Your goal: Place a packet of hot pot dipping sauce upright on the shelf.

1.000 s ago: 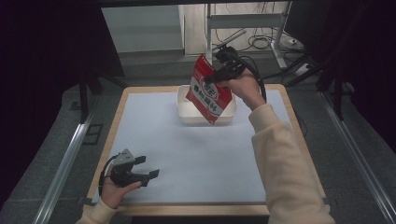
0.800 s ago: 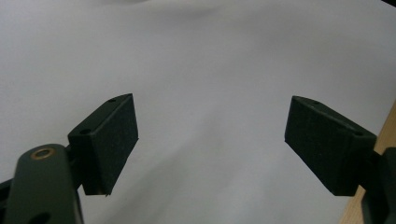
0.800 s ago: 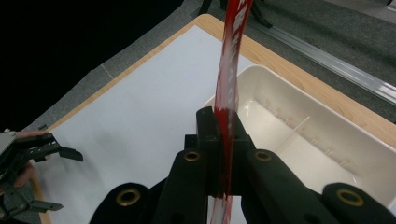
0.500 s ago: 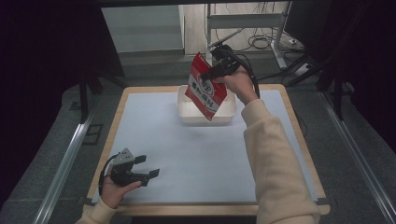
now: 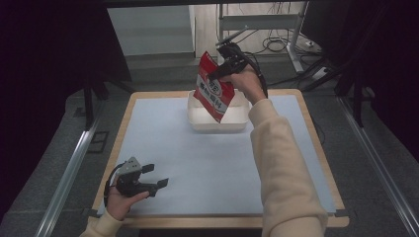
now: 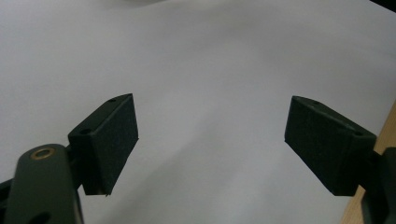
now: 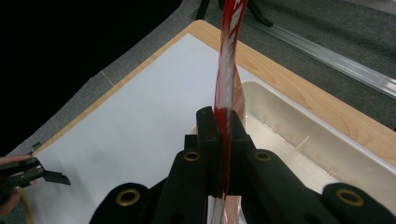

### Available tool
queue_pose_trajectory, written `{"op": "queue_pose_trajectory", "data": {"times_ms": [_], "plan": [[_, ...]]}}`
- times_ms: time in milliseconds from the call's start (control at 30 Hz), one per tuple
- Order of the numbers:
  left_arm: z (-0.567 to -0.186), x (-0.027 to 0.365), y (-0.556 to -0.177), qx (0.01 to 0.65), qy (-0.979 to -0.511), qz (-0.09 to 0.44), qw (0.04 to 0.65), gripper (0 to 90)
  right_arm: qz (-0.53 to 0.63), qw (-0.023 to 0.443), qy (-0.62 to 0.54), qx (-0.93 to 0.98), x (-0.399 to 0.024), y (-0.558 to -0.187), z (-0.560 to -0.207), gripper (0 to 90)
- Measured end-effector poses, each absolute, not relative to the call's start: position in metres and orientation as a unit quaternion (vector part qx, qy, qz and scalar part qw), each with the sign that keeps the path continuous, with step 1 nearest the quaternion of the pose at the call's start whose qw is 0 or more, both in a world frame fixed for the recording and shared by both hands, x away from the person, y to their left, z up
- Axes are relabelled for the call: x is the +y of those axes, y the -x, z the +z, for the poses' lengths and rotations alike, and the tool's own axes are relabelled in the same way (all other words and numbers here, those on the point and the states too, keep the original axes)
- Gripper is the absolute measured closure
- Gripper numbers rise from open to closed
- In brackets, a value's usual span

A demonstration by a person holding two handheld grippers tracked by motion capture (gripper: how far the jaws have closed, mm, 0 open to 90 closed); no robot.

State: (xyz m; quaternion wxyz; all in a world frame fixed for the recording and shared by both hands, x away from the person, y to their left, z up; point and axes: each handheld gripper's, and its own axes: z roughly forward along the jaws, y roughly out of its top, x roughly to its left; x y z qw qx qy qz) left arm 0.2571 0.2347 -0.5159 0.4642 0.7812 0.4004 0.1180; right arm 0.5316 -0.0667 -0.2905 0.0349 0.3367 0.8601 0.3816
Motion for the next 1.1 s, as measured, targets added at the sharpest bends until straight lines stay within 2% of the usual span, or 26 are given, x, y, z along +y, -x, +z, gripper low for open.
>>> {"op": "queue_pose_trajectory", "data": {"times_ms": [400,1100], "plan": [[-0.515,0.235,-0.257,0.400,-0.780,0.118,0.466,17.2,0.367,0.035,-0.340,0.865,-0.049,-0.551,-0.296,88.9],[-0.516,0.236,-0.257,0.401,-0.781,0.119,0.464,17.2,0.335,0.021,-0.357,0.872,-0.040,-0.574,-0.341,88.7]]}}
